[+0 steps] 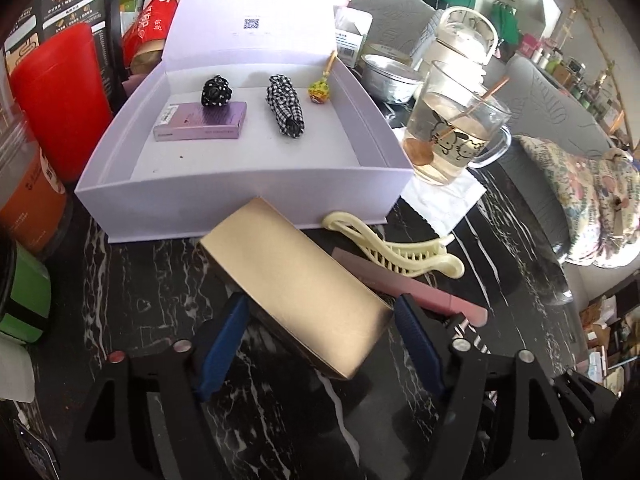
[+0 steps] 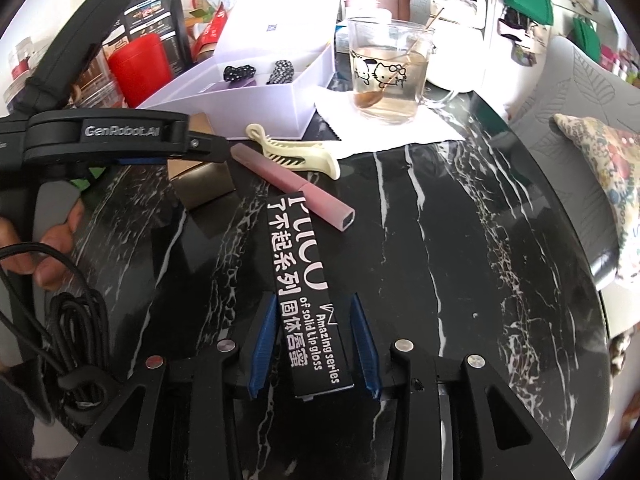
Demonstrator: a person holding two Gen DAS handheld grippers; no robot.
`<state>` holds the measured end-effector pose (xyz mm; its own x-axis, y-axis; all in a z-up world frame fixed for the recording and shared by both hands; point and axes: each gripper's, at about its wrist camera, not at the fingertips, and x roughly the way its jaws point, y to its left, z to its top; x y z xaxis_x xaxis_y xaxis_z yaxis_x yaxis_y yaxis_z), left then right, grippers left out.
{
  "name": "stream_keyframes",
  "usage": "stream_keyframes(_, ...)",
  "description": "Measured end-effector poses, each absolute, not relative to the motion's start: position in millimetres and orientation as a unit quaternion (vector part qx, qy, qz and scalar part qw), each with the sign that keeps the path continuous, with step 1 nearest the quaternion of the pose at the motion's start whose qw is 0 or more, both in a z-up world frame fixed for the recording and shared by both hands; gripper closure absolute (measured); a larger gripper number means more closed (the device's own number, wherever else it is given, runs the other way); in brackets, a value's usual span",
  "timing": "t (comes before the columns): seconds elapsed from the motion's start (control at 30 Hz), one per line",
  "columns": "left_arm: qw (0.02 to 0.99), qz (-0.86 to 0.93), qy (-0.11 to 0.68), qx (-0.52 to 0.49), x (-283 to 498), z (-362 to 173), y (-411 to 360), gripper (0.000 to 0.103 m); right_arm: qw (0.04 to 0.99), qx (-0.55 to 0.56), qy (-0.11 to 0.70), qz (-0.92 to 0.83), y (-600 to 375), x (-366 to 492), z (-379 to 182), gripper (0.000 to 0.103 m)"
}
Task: Organize rigid objects
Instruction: 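Grasp the gold box with the left gripper while the right holds the package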
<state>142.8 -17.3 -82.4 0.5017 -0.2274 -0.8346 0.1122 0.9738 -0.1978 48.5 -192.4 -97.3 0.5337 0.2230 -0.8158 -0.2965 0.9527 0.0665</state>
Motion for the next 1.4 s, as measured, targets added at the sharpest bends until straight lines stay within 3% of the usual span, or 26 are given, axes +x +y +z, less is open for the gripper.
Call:
stream_keyframes(0.13,0.862,-0.1,0.493,-0.056,134.1,-78.8,-10.9,0.036,0.875,-0.039,0.459,0.151,-191.9,45.3,-96.2,0.066)
stream_keyframes(0.63,0.871,-0.086,0.483,-0.038,114.2,-66.8,1.5,0.036,0.878,-0.039,0.45,0.156,-186.8,41.7,-93.3,0.062)
stream_keyframes(1.0,0.862,-0.047,0.504,0.016,144.0,-91.5,-19.5,0.034,0.881,-0.053,0.446,0.145,-184.9,43.4,-97.9,0.059)
stream_keyframes(1.23,0.862,-0.047,0.505,-0.002,149.9,-101.4,-11.8,0.034,0.882,-0.049,0.444,0.151,-183.0,47.7,-99.3,0.059)
stream_keyframes(1.3,0.866,-0.045,0.498,0.001,147.7,-101.8,-10.5,0.043,0.882,-0.051,0.442,0.152,-181.3,48.2,-99.4,0.063)
stream_keyframes(1.33,0.868,-0.039,0.494,0.008,145.9,-101.2,-11.0,0.055,0.883,-0.053,0.441,0.153,-180.4,48.2,-99.2,0.073)
stream_keyframes(1.4,0.87,-0.039,0.491,0.017,141.6,-101.1,-11.0,0.059,0.883,-0.054,0.439,0.157,-178.5,47.4,-98.8,0.076)
